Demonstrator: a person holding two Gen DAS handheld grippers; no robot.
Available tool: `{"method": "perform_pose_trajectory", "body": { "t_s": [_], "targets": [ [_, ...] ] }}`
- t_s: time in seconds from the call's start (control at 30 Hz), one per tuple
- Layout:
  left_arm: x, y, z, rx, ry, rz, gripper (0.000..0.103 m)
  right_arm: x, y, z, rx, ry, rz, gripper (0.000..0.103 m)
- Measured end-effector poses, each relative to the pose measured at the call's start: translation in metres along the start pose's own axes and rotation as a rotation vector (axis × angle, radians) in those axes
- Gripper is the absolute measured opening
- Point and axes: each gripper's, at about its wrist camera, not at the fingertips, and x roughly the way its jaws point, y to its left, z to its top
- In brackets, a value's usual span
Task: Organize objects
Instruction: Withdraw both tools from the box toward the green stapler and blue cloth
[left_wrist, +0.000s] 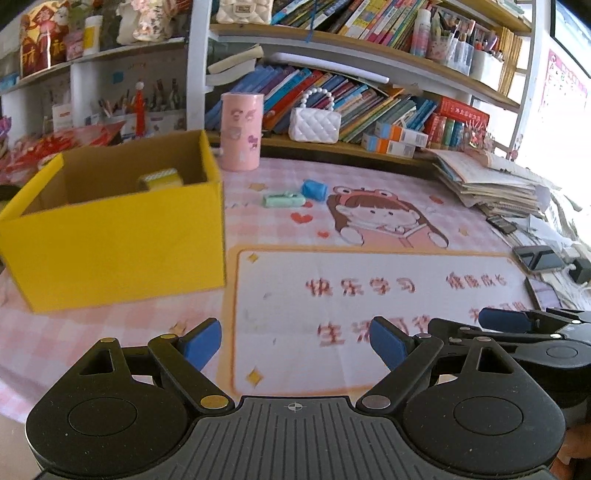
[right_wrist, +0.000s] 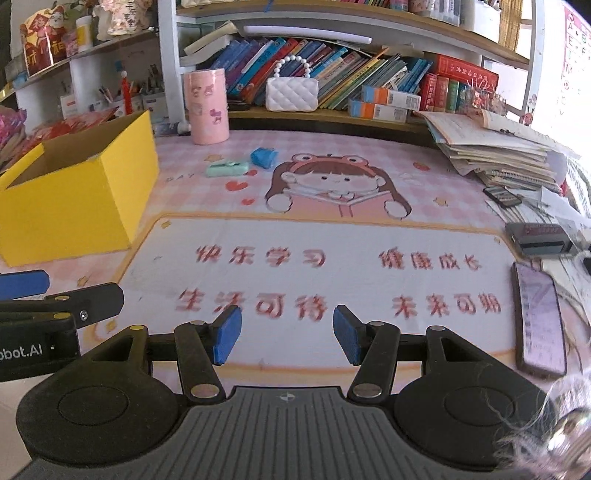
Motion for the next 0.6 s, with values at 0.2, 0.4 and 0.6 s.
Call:
{"method": "perform_pose_trajectory", "body": {
  "t_s": [0.2,0.4,0.6],
  "targets": [
    [0.028,-0.012,0.023,-0.008,-0.009,0.022,0.089,0.027,-0.020,0.028,0.002,-0.018,0.014,0.053],
    [0.049,-0.032,0.043,0.015,-0.034,0.026,0.089,0.051,-0.041,0.055,-0.005,-0.043,0.036,0.053],
    [0.068,-0.044,0.060,0.013,-0.043,0.064,0.089,0.072,-0.057,0.075,-0.012,-0.050,0.064,0.054]
  ]
}}
